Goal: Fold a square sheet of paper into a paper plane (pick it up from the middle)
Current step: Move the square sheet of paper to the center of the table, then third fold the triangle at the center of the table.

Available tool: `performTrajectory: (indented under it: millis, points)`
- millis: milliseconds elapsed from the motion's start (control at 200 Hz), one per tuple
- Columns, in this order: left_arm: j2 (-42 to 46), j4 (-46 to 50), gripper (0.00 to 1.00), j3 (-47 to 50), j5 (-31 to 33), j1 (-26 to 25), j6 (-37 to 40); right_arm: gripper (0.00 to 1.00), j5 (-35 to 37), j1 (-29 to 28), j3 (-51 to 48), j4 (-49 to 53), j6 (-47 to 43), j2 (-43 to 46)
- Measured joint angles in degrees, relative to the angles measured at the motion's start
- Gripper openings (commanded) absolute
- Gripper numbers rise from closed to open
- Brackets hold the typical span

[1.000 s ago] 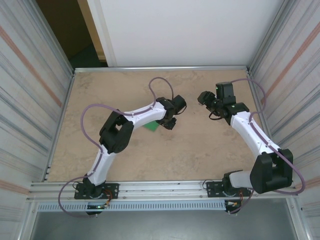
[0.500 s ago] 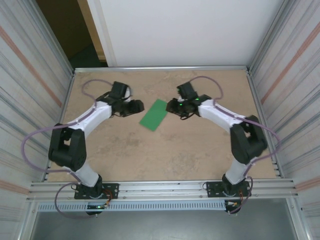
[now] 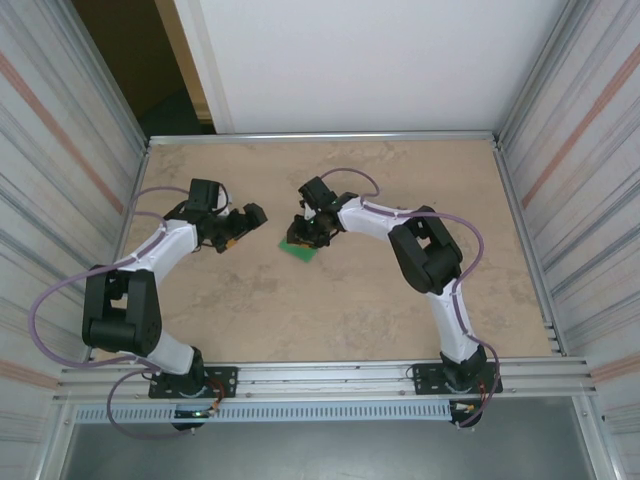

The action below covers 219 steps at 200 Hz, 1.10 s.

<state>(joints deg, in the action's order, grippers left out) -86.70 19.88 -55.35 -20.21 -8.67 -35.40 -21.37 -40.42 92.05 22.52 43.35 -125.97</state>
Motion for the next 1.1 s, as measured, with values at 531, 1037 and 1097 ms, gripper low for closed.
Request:
performTrajectory:
  millis: [531, 1037, 1097]
  points:
    - [-1.8, -4.2, 0.98, 0.0, -7.6, 0.0, -1.3, 0.27, -1.2, 1.7, -14.5, 6.0, -16.0, 9.7]
    - [-6.5, -9.7, 0.89, 0.6, -16.9, -7.7, -3.9, 0.23, 1.3, 8.0, -25.7, -7.1, 4.4, 23.4]
    - [-7.3, -9.7, 0.87, 0.6, -17.7, -8.8, -3.8, 0.21, 0.9, 8.6, -26.0, -7.0, 5.4, 21.9]
